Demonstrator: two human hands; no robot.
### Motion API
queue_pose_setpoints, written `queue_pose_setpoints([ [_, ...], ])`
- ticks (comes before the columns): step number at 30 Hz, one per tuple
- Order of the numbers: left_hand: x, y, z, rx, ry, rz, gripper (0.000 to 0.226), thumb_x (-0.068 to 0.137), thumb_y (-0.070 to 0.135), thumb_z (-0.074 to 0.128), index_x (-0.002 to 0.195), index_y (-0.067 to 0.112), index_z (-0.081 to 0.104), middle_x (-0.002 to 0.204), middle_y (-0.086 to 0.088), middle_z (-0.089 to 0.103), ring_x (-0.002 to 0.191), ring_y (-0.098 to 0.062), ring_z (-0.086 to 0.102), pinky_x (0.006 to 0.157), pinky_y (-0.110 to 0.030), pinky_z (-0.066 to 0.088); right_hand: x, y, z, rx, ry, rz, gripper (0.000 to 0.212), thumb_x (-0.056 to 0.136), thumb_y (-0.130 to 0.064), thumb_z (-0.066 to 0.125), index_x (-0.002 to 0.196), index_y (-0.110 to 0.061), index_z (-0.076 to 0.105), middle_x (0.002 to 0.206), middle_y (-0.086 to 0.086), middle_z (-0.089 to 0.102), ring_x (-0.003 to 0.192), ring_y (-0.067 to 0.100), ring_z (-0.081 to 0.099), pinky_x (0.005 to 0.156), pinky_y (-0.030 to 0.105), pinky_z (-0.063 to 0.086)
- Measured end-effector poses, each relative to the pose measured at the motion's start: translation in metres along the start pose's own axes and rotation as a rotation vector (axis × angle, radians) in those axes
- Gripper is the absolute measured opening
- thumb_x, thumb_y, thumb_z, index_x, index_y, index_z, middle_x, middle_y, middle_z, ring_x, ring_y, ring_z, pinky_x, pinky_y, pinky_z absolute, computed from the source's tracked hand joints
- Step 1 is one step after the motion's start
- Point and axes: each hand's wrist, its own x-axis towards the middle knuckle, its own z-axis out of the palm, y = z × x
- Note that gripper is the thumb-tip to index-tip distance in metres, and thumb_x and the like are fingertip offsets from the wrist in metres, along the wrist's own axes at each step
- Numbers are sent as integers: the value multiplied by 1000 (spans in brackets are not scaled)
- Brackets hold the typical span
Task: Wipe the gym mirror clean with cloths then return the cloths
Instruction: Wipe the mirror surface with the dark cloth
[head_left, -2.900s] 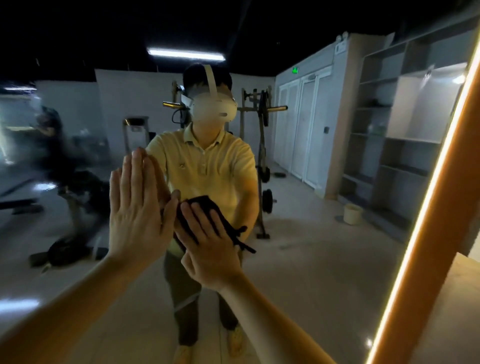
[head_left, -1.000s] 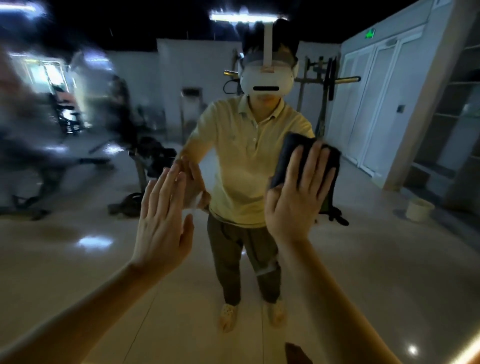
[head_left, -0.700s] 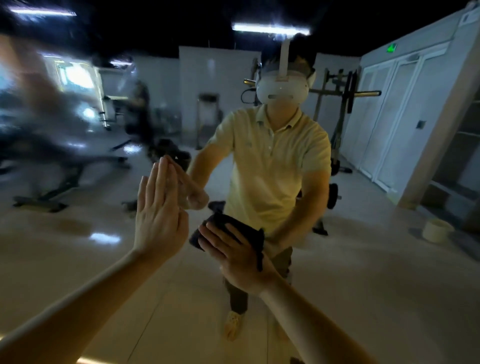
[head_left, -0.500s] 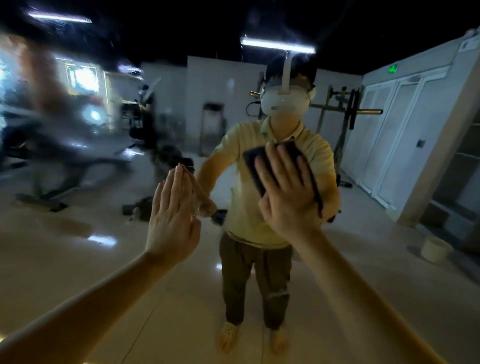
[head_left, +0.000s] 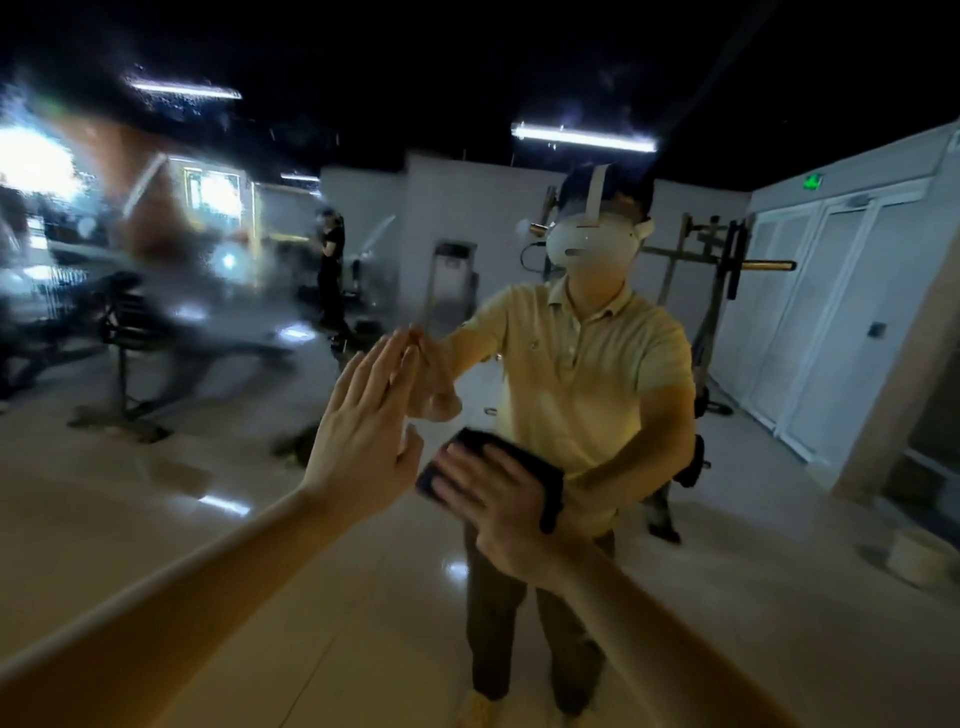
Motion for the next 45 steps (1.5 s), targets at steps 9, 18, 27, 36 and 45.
queue_pose_setpoints([
  [9, 27, 4, -5, 104, -102, -16, 112, 94, 64, 57, 166, 2, -2, 176, -14, -6, 163, -28, -6, 131, -53, 14, 13, 173, -45, 101, 284, 1092, 71, 101, -28, 39, 166, -10, 16, 172, 21, 11, 160, 37, 8, 129, 57, 7],
  [18, 42, -11, -35, 27, 65, 73, 73, 90, 15, 59, 159, 4, 38, 163, -13, 41, 151, -30, 38, 125, -50, 33, 58, 31, -13, 191, 87, 242, 75, 95, -25, 48, 165, -14, 26, 174, 11, 10, 162, 28, 0, 131, 48, 0],
  [27, 110, -9, -59, 180, 87, 107, 101, 98, 65, 43, 166, 1, 6, 174, -18, 6, 162, -30, 5, 131, -52, 12, 0, 222, -61, 53, 228, 1057, 71, 103, -35, 29, 166, -6, 11, 172, 23, 5, 161, 37, 3, 128, 58, 11],
  [36, 168, -6, -71, -41, 283, 91, 69, 108, 41, 19, 165, 3, 22, 174, -14, 17, 162, -27, 12, 130, -50, 18, 129, 130, -52, 88, 192, 436, 66, 103, -35, 25, 164, -10, 24, 173, 17, 11, 161, 33, -2, 129, 55, 8],
  [45, 205, 4, -44, 89, 360, 92, 84, 109, 61, 18, 166, 3, 1, 176, -15, -3, 163, -25, -7, 132, -42, -2, 14, 266, -78, -67, 166, 921, 72, 101, -34, 28, 166, -6, 13, 173, 20, 4, 161, 34, 2, 129, 55, 8],
])
